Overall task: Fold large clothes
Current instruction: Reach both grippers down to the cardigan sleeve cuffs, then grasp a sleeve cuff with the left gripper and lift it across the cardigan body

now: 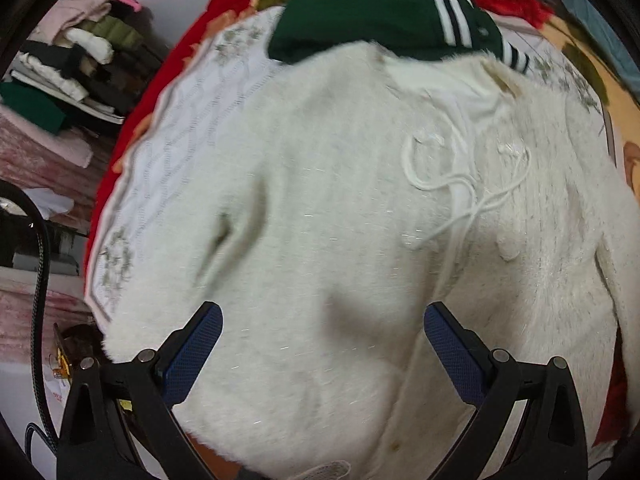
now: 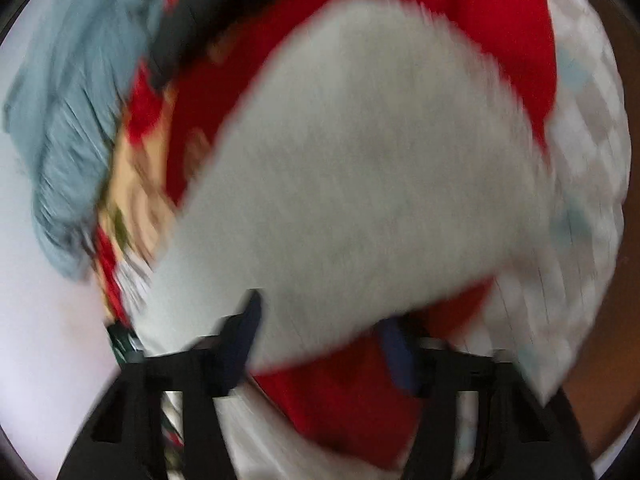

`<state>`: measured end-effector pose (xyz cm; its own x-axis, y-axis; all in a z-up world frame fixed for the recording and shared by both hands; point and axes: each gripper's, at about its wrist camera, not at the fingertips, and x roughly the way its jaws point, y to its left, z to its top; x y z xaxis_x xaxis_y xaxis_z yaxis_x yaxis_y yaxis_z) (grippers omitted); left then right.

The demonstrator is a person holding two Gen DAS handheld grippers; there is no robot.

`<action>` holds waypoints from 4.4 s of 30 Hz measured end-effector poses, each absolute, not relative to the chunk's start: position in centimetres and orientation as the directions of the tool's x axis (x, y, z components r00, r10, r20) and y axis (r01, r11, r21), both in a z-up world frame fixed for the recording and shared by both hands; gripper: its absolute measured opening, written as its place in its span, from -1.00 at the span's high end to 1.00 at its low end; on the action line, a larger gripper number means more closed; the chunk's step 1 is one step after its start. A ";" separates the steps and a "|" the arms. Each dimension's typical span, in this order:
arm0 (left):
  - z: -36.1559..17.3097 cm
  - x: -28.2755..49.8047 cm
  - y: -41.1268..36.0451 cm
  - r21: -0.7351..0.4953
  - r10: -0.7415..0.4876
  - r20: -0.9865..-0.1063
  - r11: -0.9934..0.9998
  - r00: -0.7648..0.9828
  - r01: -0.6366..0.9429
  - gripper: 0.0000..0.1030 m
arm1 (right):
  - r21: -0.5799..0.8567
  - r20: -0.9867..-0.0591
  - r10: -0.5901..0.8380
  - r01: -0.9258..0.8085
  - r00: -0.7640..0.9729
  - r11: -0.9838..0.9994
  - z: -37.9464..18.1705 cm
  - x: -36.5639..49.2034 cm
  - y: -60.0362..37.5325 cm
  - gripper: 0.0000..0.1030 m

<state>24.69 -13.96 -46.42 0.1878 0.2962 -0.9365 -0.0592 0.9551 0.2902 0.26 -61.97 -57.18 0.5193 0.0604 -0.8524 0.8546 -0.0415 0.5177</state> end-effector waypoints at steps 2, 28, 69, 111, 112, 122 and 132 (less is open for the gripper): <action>-47.4 25.0 -14.9 0.284 0.285 -0.939 0.958 0.191 -0.033 -1.00 | 0.541 -0.841 -0.014 0.840 0.541 -0.036 -55.8 0.1 -62.4 0.41; -48.8 24.9 -11.5 0.257 0.283 -0.937 0.955 0.204 -0.146 -1.00 | 0.538 -0.769 -0.210 0.789 0.603 0.297 -43.5 10.9 -60.0 0.85; -61.3 0.6 29.3 -0.325 -0.177 -0.927 -0.064 0.331 -0.944 -0.43 | 0.353 -0.928 0.343 0.054 0.145 0.934 -50.3 32.2 -12.0 -0.15; -59.0 11.4 34.2 -0.622 -0.109 -0.783 0.151 0.613 -0.768 -0.20 | 0.275 -0.961 0.268 0.154 0.065 0.949 -54.2 35.0 -7.6 -0.15; -59.0 11.9 34.3 -0.619 -0.100 -0.785 0.165 0.611 -0.768 -0.21 | 0.271 -0.962 0.264 0.152 0.063 0.950 -54.2 35.0 -7.5 -0.15; -54.4 18.7 37.0 -0.543 0.079 -0.772 0.435 0.631 -0.719 0.91 | 0.213 -0.973 0.196 0.149 0.121 0.966 -53.3 34.7 -7.4 -0.13; -59.8 22.4 39.3 -0.570 -0.104 -0.799 0.441 0.592 -0.693 0.71 | 0.056 -0.995 0.047 0.100 0.093 0.993 -57.0 37.6 -4.8 -0.17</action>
<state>22.44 39.27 -59.77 0.5916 -0.1039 -0.7995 -0.6932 0.4407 -0.5703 37.57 -4.79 -57.00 0.0934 0.0465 -0.9945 0.0998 0.9934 0.0559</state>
